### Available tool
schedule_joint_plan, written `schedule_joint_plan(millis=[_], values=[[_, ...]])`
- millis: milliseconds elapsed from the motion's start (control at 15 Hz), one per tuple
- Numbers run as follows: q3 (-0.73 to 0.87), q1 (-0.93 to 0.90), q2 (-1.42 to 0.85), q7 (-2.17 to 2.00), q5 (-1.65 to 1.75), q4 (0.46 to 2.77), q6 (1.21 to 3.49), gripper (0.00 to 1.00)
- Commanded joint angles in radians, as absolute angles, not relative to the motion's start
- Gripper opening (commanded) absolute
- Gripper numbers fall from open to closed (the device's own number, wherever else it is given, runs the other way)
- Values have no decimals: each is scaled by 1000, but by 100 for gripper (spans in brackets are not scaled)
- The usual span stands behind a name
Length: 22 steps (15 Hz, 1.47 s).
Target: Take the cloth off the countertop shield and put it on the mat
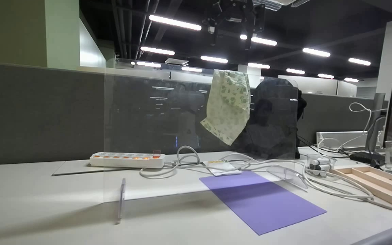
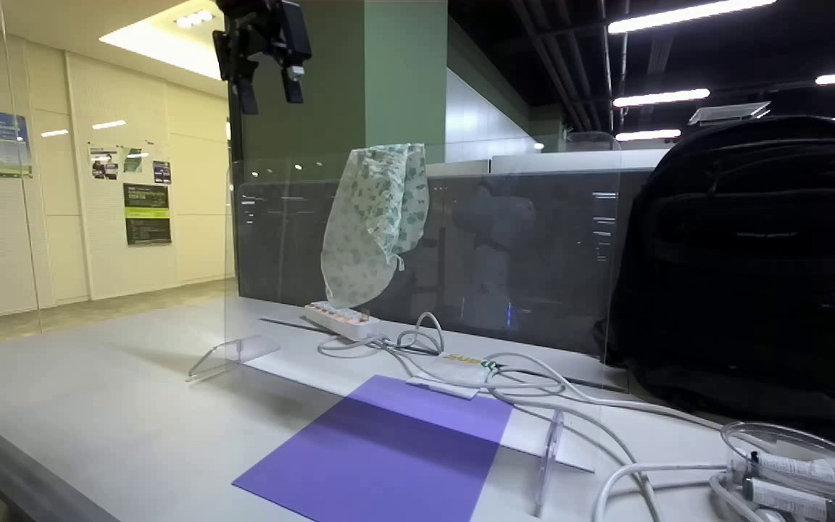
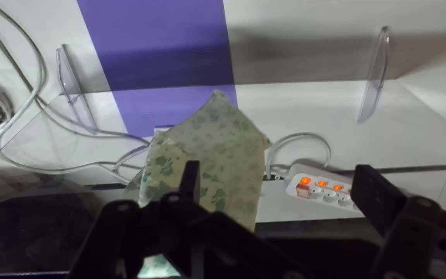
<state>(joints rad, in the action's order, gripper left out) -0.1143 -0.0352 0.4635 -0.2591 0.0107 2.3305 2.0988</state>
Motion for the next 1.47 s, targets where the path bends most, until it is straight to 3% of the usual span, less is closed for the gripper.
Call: schedule_joint_plan(millis=[0,267,600,1400], values=[[-57,34,520,-268,23,2387,2255,100],[33,75,498,-194,-29,2387,2371,100],[113,33,434,31,-112,2353,2310,100],[74,44,350,96,-47,2371,2420,100]])
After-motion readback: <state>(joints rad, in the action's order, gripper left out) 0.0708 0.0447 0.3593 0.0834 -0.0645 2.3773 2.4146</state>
